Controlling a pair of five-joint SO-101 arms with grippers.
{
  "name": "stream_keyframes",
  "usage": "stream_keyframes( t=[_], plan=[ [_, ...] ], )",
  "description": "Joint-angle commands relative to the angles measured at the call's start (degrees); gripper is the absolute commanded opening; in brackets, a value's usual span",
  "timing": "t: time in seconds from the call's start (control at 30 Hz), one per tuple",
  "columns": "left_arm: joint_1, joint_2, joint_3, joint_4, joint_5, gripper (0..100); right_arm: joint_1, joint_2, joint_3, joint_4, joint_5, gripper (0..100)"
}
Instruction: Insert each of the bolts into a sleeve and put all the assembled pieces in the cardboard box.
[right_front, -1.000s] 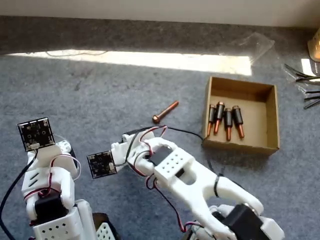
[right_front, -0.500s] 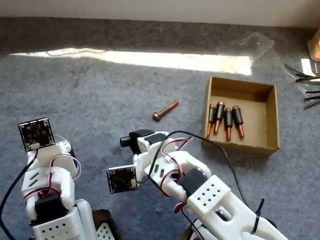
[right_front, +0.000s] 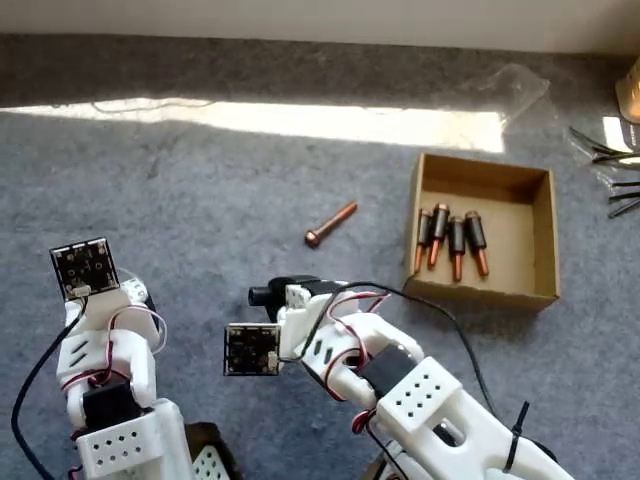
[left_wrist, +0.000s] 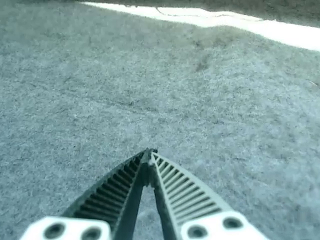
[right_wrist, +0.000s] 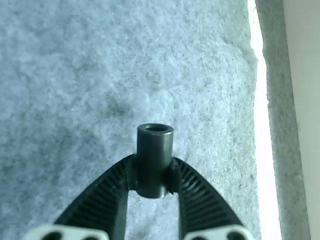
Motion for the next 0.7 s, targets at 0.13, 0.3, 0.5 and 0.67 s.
stream_keyframes(
  t=[0.13,0.3,0.5,0.67],
  plan=[
    [-0.48,-1.01,-0.22,-2.29,-0.53,1,-6.02,-1.80,-0.84,-0.66,-10.73,0.5],
    [-0.48,-1.01,-0.13,-2.29,-0.53,1,-6.90,-1.71,-0.75,-0.75,-13.98,0.6],
    [-0.66,-1.01,-0.13,-2.29,-0.53,1,-6.90,7.69,-1.36,-0.92,-13.63,0.6],
    [-2.59,-1.01,-0.04,-2.46,-0.44,1,-6.64,20.44,-4.53,-7.78,-13.63,0.6]
  ],
)
